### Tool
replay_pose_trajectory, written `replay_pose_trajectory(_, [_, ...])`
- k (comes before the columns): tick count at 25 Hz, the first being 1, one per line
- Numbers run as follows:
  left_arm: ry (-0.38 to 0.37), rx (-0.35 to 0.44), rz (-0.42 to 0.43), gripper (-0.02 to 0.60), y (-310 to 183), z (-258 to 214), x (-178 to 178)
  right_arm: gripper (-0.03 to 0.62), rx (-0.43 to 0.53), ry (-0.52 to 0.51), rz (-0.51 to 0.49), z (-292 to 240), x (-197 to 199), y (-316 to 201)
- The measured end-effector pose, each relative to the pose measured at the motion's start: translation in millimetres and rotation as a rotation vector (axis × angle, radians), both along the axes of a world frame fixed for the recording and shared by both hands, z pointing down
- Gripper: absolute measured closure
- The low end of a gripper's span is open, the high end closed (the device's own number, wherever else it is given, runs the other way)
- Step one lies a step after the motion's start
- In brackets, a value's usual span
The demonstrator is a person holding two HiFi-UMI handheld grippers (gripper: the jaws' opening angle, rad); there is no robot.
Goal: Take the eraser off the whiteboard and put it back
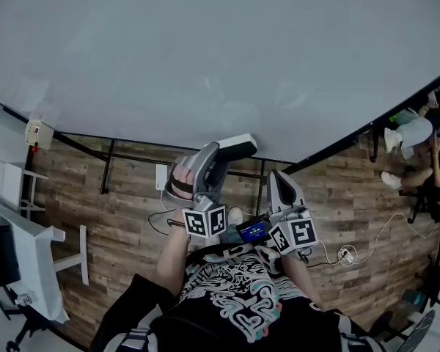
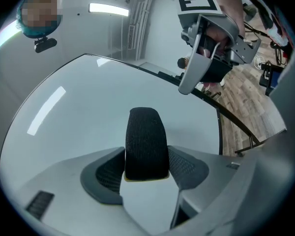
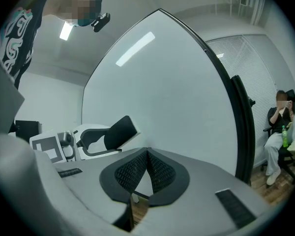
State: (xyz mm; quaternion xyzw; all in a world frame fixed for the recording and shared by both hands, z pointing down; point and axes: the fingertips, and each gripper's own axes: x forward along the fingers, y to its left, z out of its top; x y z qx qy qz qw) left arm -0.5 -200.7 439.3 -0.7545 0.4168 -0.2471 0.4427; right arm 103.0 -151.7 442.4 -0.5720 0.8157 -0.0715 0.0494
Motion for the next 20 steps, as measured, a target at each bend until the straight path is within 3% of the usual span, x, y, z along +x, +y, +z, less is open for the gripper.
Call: replay_pose_trajectory(20, [0.011, 0.0, 0.03, 0.321, 75, -17, -36, 0.58, 0.041, -0.04, 0.054, -18, -27, 73])
